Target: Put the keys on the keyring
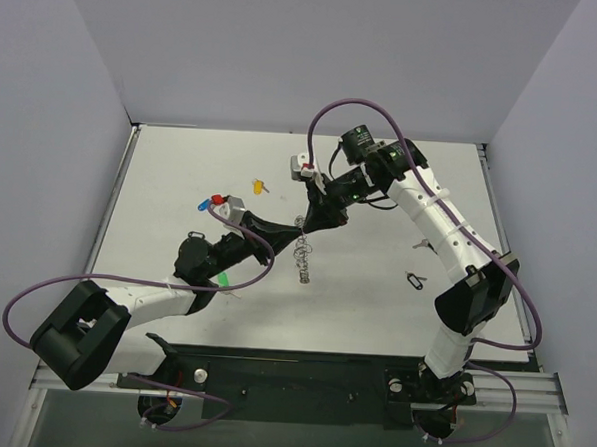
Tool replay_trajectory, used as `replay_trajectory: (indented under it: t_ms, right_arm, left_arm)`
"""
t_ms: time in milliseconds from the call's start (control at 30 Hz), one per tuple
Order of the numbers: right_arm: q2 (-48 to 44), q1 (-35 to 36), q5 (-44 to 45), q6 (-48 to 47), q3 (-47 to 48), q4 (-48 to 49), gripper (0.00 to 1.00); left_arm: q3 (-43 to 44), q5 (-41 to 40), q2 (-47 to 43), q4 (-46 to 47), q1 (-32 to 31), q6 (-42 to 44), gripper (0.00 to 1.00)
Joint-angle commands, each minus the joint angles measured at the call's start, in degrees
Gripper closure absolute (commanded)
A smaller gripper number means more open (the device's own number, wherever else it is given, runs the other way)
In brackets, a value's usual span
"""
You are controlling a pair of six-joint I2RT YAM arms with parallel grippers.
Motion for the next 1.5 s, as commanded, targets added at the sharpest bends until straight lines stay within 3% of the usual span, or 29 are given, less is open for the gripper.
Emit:
replay_trajectory:
  t_ms: [0,100,300,433,500,667,833,900,1067,1300,1467]
  right_arm:
    - [0.4,0.8,-3.5,-2.6,1.8,-4.0,1.0]
    - [0.2,0.8,-2.9,-4.3,2.0,-5.7,1.0]
    - [0.7,1.3,3.9,2.6,4.7,-5.8,1.0]
    - [0.6,1.4,8.6,5.8,4.8,-5.9,1.0]
    - [0.5,1.3,10.9,6.2,4.8,-7.0,1.0]
    - [0.5,1.5,17.2,4.9,5.6,-11.5,1.0]
    - [2.3,2.6,22.6,1.9,9.4,-18.6,1.0]
    - [3.4,3.1,23.7,0.5,11.4,-21.5,1.0]
    - [5.4,3.7,23.2,-2.3,13.4,-25.8,1.0]
    - [6.0,3.9,22.3,-2.9,13.8,-26.6,1.0]
    - [5.8,4.0,21.5,-3.4,13.3,-26.6,1.0]
  left_arm:
    - [2.6,-0.6,-0.6,16.4,-0.1,-0.6,1.0]
    - [2.4,-0.8,-0.5,16.0,-0.1,-0.5,1.0]
    - [3.1,-0.3,-0.1,11.6,0.2,-1.5,1.0]
    - [3.2,1.0,-1.2,7.1,0.4,-1.6,0.7]
    - [3.1,1.4,-2.6,3.8,0.7,-1.1,0.62]
    - [3.3,2.4,-8.4,-9.8,1.3,5.7,0.53]
    - [6.4,3.8,-10.7,-25.4,0.8,16.1,0.51]
    - [7.1,3.4,-10.6,-27.0,0.5,19.4,0.51]
    - [8.3,3.6,-7.2,-24.8,-0.7,24.6,0.51]
    - [9.2,6.0,-0.2,-13.5,-2.3,24.0,0.51]
    - [10.6,7.3,3.0,-11.0,-3.1,23.3,0.53]
